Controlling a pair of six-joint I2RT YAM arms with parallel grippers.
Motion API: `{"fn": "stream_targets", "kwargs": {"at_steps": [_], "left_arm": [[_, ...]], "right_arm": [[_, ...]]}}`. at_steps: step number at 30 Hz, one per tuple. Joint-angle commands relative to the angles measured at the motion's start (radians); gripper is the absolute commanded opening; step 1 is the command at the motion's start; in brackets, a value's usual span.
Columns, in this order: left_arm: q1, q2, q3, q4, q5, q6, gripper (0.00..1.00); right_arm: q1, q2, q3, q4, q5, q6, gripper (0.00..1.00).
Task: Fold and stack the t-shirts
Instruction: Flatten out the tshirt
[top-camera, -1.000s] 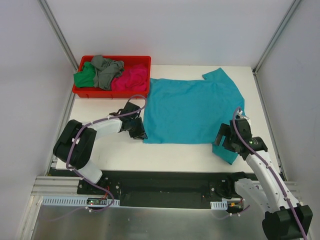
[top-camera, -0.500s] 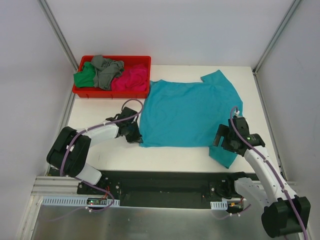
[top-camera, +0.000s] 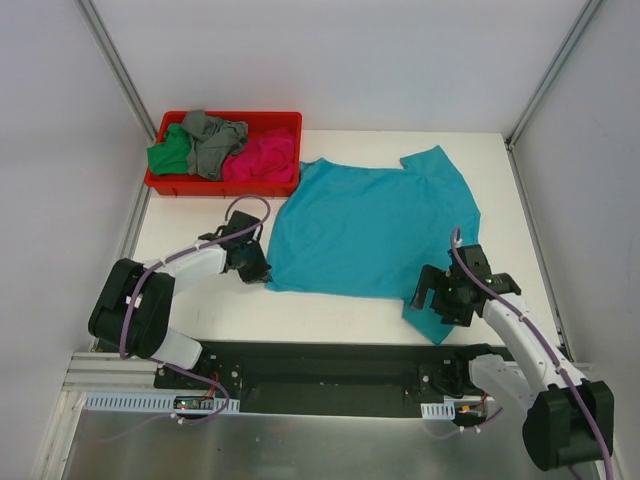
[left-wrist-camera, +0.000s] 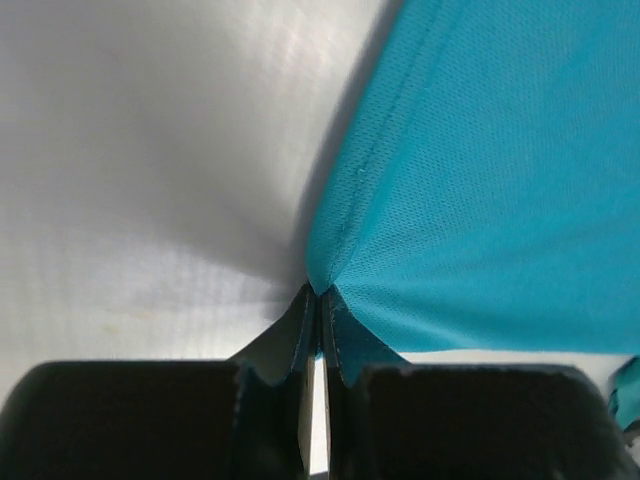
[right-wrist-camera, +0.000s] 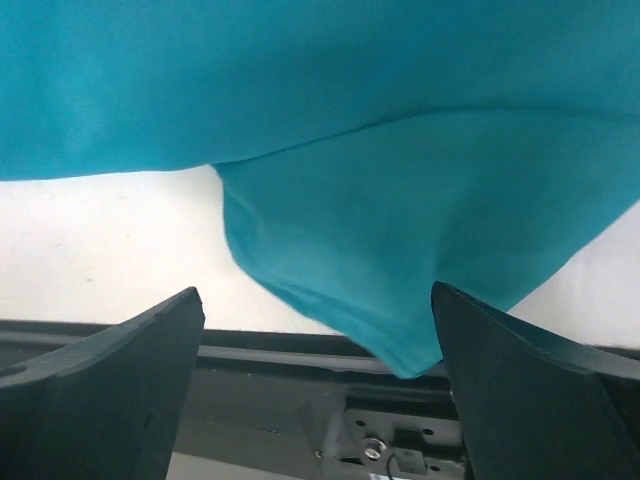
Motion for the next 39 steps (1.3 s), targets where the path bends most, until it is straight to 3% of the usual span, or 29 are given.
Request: {"fn": "stream_targets", "kwargs": {"at_steps": [1,4,7,8,9,10,15,19,24,29,35,39], "left_arm": [[0.109,-0.001,0.011,-0.070,-0.076,0.088,0.00],[0.138,-0.009,0.028,-0.064,-0.062,0.120,0.00],[0.155,-0.024,0.029,-0.064,-0.064,0.120,0.01],[0.164,-0.029,0.032,-0.064,-0.059,0.125,0.05],[0.173,-0.038,0.037,-0.062,-0.045,0.132,0.16],[0.181,-0.047,0.043,-0.064,-0.027,0.137,0.37],[0.181,-0.156,0.026,-0.064,-0.010,0.120,0.99],[0.183,-0.260,-0.024,-0.062,-0.025,0.112,0.99],[0.184,-0.333,-0.084,-0.064,-0.028,0.096,0.99],[0.198,-0.363,-0.113,-0.067,-0.016,0.097,0.99],[0.212,-0.363,-0.120,-0.073,-0.015,0.099,0.99],[0.218,-0.353,-0.112,-0.084,0.002,0.102,0.99]], "right_arm": [[0.006,0.047,-0.023,0.139,-0.223,0.015,0.99],[0.065,0.096,-0.018,0.205,-0.303,0.006,0.99],[0.176,0.128,0.019,0.199,-0.250,0.010,0.99],[0.213,0.131,0.039,0.182,-0.208,0.011,0.99],[0.260,0.133,0.060,0.165,-0.164,0.011,0.99],[0.298,0.131,0.078,0.142,-0.124,0.009,0.99],[0.525,0.099,0.138,0.084,0.034,0.004,0.97],[0.642,0.162,0.152,0.149,0.053,-0.006,0.96],[0.670,0.359,0.189,0.242,0.088,-0.054,0.96],[0.676,0.501,0.214,0.205,0.055,-0.054,0.99],[0.742,0.429,0.100,0.190,-0.030,0.056,0.99],[0.744,0.345,0.108,0.076,0.062,0.064,0.96]]}}
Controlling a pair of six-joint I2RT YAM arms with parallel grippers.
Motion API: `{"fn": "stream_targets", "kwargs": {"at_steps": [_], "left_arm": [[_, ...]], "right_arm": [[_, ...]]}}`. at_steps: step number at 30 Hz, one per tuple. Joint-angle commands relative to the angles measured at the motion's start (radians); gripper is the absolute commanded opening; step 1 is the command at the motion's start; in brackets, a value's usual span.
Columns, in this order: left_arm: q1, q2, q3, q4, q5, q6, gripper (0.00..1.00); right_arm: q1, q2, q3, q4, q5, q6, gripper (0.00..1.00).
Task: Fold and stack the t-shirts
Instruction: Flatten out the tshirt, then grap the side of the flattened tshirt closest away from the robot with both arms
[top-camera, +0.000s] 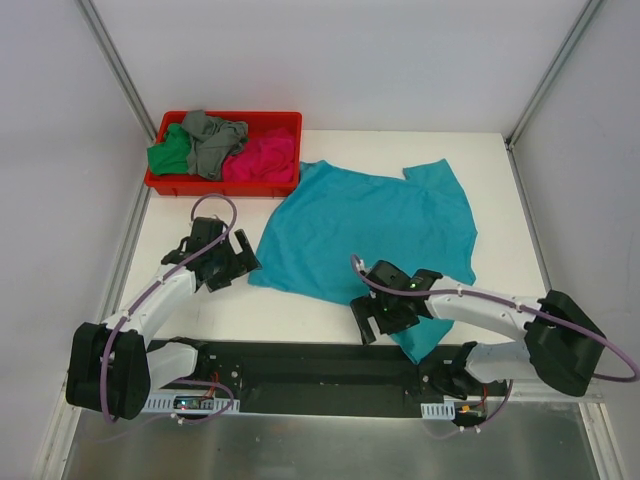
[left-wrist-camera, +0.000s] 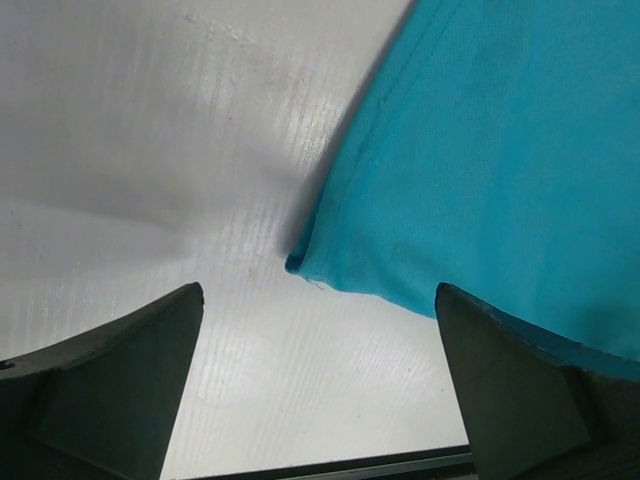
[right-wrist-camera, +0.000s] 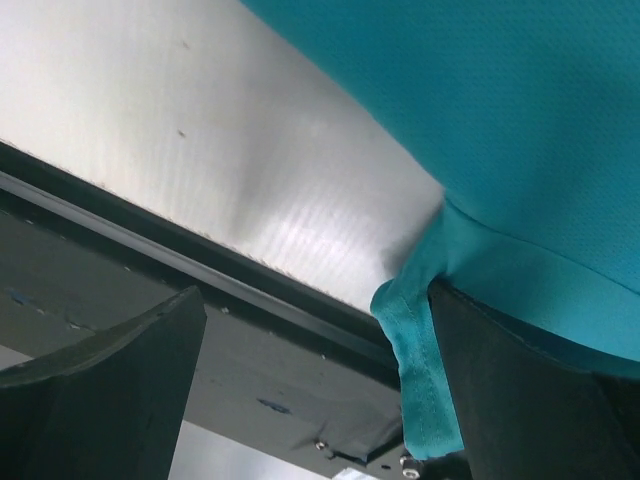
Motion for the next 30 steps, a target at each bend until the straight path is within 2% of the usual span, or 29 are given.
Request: {"fn": "stream_targets", "kwargs": {"at_steps": [1,8,9,13,16,19,21,24,25,30], "left_arm": [[0.015,-0.009,-0.002,-0.022,0.018,-0.013,0.99],[0.015,0.043,-0.002,-0.025,0.088,-0.030,0.99],[0.015,0.057,-0.005,-0.021,0.102,-0.027,0.96],[0.015,0.095,-0.012,0.010,0.134,-0.030,0.85],[0.012,0.139,-0.021,0.059,0.180,-0.030,0.74],[0.013,0.208,-0.006,0.070,0.192,-0.029,0.56],[0.012,0.251,-0.001,0.087,0.191,-0.033,0.39],[0.012,0.314,0.017,0.100,0.157,-0.036,0.05],[0.012,0.328,0.025,0.104,0.147,-0.039,0.00],[0.012,0.391,0.082,0.146,0.163,-0.061,0.00]], "right_arm": [[0.007,-0.079,0.003,-0.155,0.062,0.047,0.96],[-0.005,-0.263,0.048,-0.178,0.151,0.109,0.96],[-0.022,-0.286,0.038,-0.178,0.170,0.130,0.96],[-0.223,-0.343,-0.043,-0.137,0.161,0.163,0.96],[-0.425,-0.319,-0.081,-0.068,0.060,0.115,0.96],[-0.563,-0.237,-0.069,-0.020,0.020,0.083,0.96],[-0.630,-0.162,-0.046,0.011,0.015,0.067,0.96],[-0.722,-0.020,-0.005,0.067,-0.005,0.049,0.96],[-0.748,0.029,0.012,0.092,-0.017,0.034,0.96],[-0.834,0.267,0.182,0.146,-0.026,-0.037,0.96]]}}
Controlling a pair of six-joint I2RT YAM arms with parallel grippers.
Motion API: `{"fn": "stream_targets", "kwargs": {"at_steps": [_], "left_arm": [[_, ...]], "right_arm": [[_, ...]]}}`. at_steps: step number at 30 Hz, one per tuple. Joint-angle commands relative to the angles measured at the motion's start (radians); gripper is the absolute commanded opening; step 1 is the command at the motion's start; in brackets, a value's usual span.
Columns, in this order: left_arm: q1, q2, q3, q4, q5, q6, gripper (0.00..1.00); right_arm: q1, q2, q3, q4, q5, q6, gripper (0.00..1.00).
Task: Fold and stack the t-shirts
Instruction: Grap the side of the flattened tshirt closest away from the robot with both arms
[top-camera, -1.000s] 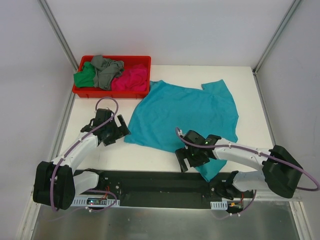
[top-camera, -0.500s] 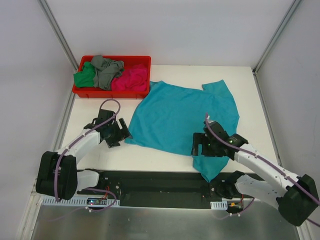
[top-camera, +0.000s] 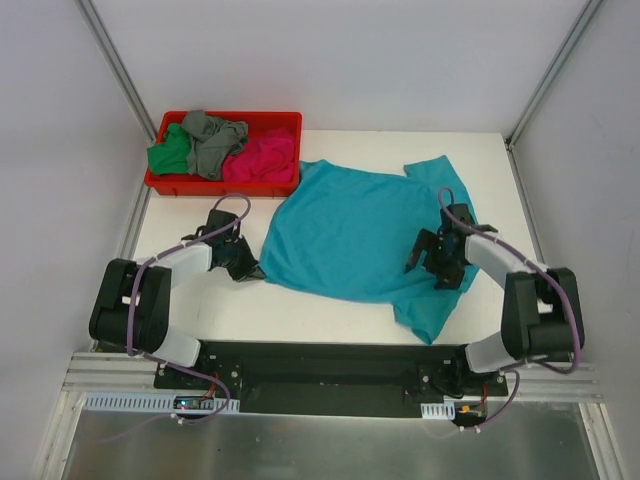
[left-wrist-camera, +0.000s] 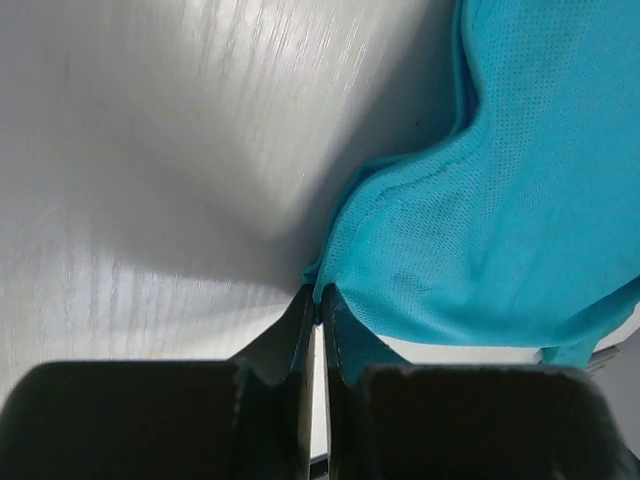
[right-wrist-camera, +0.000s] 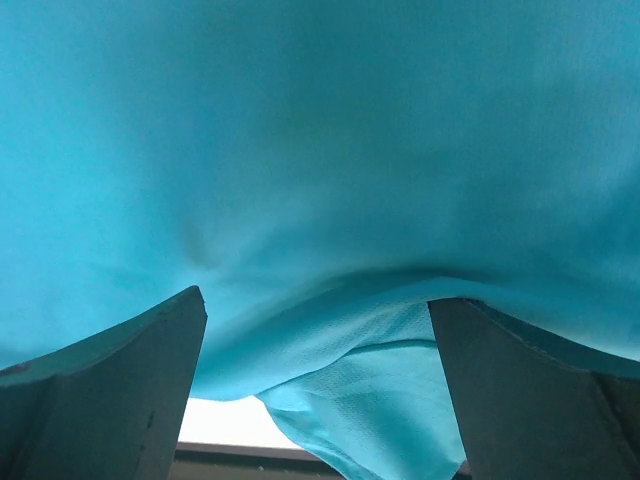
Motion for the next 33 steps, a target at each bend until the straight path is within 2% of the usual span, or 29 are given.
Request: {"fn": "stream_targets", "kwargs": {"at_steps": [1,4,7,12,15,19,21,25,31,33], "left_arm": [[0.004,0.070,0.035,0.031,-0.047,-0.018,0.00],[0.004,0.095,0.071,0.042,-0.044,-0.033,0.00],[0.004,0.092,0.075,0.048,-0.047,-0.038,0.00],[0.004,0.083,0.050,0.074,-0.035,-0.061,0.00],[0.004,0.081,0.045,0.085,-0.029,-0.061,0.00],[0.004,0.067,0.041,0.089,-0.020,-0.067,0.00],[0.004,0.055,0.036,0.091,-0.021,-0.065,0.00],[0.004,0.032,0.027,0.091,-0.023,-0.067,0.00],[0.004,0.012,0.015,0.091,-0.023,-0.070,0.00],[0.004,0.006,0.015,0.091,-0.021,-0.071,0.00]], "right_arm": [[-0.050,0.186,0.133,0.138,-0.009,-0.101,0.96],[-0.051,0.246,0.231,0.139,0.014,-0.157,0.96],[-0.050,0.192,0.247,0.081,0.055,-0.177,0.96],[-0.050,-0.097,0.105,-0.092,0.132,-0.140,0.96],[-0.050,-0.313,-0.012,-0.231,0.140,-0.042,0.96],[-0.050,-0.539,-0.213,-0.290,-0.003,0.131,0.99],[-0.050,-0.587,-0.273,-0.270,-0.052,0.176,0.94],[-0.050,-0.560,-0.284,-0.238,-0.029,0.188,0.81],[-0.050,-0.413,-0.267,-0.102,0.000,0.153,0.60],[-0.050,-0.371,-0.262,-0.066,0.008,0.146,0.57]]}}
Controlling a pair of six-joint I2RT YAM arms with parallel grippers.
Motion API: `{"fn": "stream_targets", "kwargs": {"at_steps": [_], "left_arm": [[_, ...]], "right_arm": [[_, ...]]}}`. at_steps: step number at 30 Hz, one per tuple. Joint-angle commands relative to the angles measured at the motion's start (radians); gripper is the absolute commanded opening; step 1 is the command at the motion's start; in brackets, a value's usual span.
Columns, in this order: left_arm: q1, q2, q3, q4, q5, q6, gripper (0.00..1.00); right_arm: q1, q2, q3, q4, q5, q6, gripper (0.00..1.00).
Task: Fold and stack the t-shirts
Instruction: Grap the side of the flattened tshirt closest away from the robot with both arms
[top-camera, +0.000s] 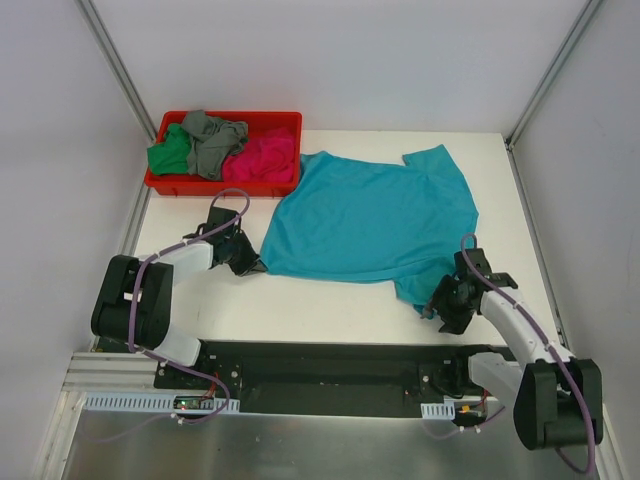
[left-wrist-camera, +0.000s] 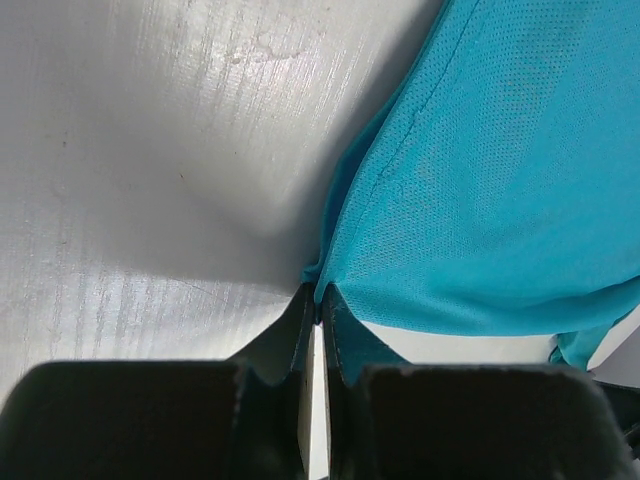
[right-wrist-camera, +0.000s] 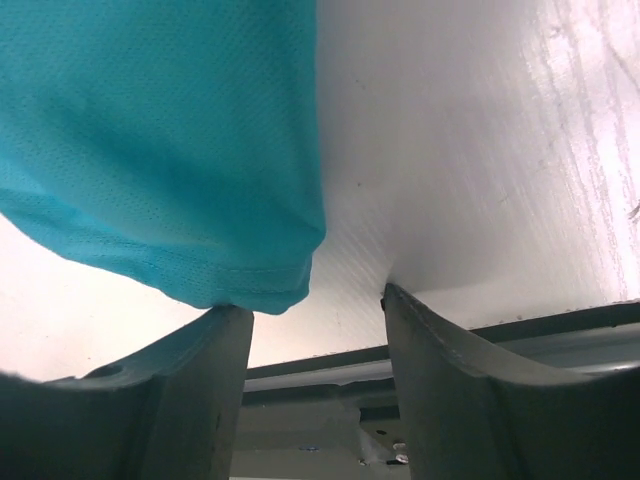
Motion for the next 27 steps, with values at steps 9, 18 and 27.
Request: {"fn": "stream_targets", "kwargs": {"at_steps": [9,18,27], "left_arm": [[0.004,-0.042,-0.002,-0.004,-0.020,0.001,0.00],[0.004,-0.028,0.004,-0.004,-0.005,0.001,0.00],[0.004,-0.060,-0.013,-0.019,0.008,-0.004,0.00]], "right_arm": [[-0.003,0.210,0.051,0.266,0.025,-0.111,0.49],[0.012,0.284,0.108,0.302,0.015,-0.211,0.38],[0.021,0.214,0.178,0.049,-0.022,-0.193,0.02]]}}
